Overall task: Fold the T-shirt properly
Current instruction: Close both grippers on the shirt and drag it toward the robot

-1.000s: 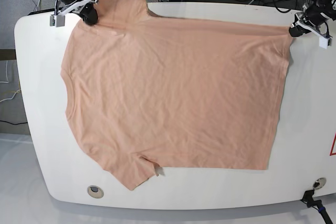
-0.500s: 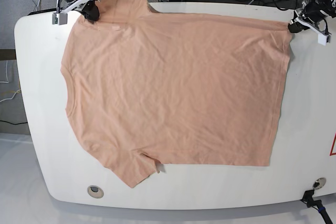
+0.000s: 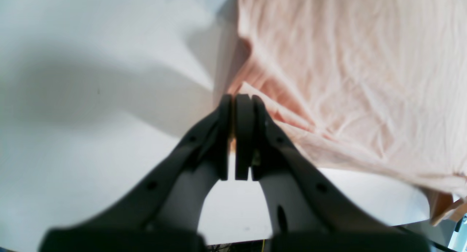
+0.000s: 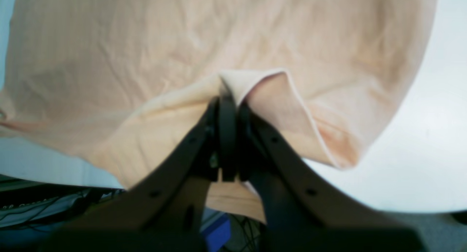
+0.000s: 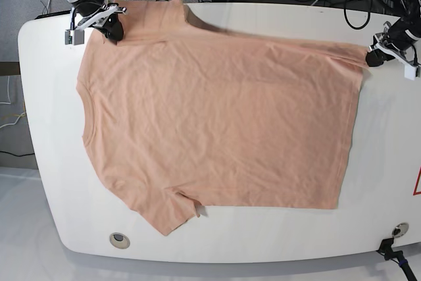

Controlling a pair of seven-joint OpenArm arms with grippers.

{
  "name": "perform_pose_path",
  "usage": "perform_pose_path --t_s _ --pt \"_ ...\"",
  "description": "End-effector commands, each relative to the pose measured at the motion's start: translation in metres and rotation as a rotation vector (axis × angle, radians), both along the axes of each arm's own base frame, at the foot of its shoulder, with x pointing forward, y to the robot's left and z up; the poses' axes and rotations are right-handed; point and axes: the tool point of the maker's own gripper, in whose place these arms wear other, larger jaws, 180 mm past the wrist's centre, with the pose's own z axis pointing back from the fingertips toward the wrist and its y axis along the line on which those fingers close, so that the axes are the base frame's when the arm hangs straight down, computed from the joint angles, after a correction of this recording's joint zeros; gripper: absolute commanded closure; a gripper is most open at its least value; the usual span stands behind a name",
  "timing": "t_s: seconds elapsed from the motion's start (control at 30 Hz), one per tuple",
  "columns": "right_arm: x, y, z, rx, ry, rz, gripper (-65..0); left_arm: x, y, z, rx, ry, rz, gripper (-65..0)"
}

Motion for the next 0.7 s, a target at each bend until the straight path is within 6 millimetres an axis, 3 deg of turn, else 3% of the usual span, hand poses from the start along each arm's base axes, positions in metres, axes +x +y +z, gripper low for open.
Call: perform_pose_path --t_s 0.0,0.67 --pt "0.01 -0.003 0.012 -0.002 -0.051 -0.001 0.0 0.008 0.003 0.012 0.025 -0.047 -0.013 0.0" --pt "0.087 -0.005 0.046 -0.05 -0.229 0.02 0.0 0.054 0.011 0.052 0.13 -0.214 -0.006 0.0"
